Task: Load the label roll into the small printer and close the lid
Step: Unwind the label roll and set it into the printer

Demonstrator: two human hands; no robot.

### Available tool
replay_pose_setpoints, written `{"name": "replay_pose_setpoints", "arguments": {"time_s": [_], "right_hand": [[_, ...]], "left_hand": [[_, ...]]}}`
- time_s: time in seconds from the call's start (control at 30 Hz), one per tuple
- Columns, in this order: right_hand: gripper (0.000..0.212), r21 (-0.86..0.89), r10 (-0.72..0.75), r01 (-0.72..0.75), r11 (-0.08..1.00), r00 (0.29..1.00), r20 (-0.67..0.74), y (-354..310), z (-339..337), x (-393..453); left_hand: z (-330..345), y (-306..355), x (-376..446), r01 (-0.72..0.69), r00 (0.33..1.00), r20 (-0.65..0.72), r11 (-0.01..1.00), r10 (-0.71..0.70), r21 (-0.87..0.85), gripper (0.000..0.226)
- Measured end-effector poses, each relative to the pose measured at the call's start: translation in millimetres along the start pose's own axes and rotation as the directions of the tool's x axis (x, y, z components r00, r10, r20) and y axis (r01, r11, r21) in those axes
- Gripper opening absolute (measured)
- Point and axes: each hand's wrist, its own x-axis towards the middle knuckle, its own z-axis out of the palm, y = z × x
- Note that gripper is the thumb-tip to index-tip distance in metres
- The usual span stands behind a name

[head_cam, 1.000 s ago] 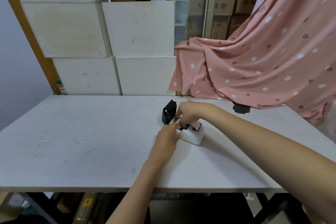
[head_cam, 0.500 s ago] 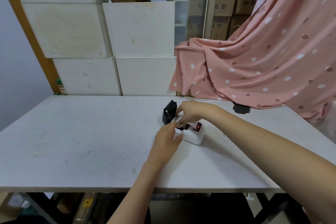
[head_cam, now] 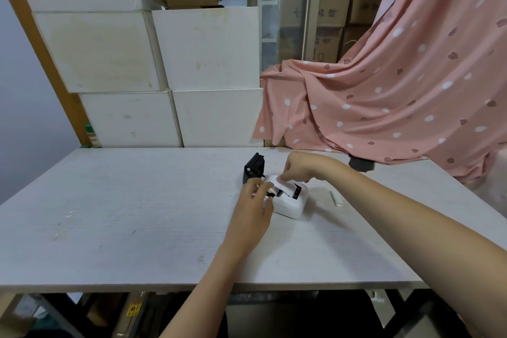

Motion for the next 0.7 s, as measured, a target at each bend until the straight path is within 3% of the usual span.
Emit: {"name": "replay_pose_setpoints", "arguments": {"time_s": [0.17,0.3,0.47,0.57,0.7], "right_hand": [[0.042,0.117,0.011,-0.01,0.993,1.0,-0.012,1,1,8],[0.009,0.234,0.021,-0.022,0.972,1.0,0.009,2,-1,6],[0.031,0.368,0.066,-0.097,0.925,0.993,0.095,14,-6,7],[0.019,0.451,0.089,-0.153,0.879,0.983,0.159,20,-9,6],[0.018,0.529,0.123,-0.212,0.822,0.972,0.199,22,-8,9]], "left_hand": [[5,1,1,-0.018,1.0,0.019,0.996,0.017,0.091,0.036],[5,2,1,-0.058,0.998,0.033,0.987,0.054,0.147,0.033],[6,-2,2,-0.076,0.997,0.031,0.982,0.072,0.171,0.032],[7,-2,3,-0.082,0.996,0.038,0.98,0.076,0.183,0.032],[8,-2,3,-0.089,0.996,0.047,0.978,0.082,0.188,0.035]]}}
